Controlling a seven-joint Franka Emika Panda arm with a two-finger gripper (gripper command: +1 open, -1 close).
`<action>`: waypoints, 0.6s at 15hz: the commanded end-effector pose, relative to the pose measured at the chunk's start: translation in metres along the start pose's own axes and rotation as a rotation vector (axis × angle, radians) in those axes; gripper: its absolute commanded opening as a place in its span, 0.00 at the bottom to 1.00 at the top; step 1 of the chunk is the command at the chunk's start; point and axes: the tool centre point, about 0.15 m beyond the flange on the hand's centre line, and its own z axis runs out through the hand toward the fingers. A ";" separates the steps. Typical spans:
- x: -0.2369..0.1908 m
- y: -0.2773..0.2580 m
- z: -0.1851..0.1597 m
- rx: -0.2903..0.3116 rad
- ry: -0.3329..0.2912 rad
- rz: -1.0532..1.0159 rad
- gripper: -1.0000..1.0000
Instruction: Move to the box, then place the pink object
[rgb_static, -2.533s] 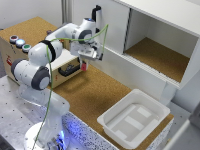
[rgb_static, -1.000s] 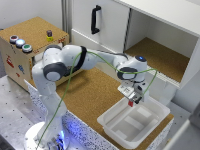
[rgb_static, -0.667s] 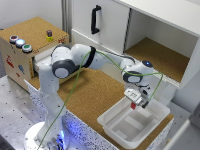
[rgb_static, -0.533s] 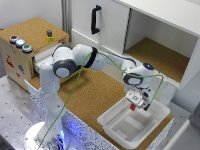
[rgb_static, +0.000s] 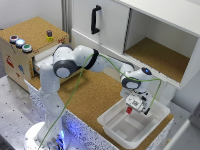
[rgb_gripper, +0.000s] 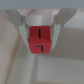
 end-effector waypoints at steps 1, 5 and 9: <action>0.016 -0.001 0.019 -0.145 -0.031 0.000 0.00; 0.024 0.005 0.015 -0.151 -0.007 0.023 1.00; 0.021 -0.012 -0.028 -0.213 0.059 0.052 1.00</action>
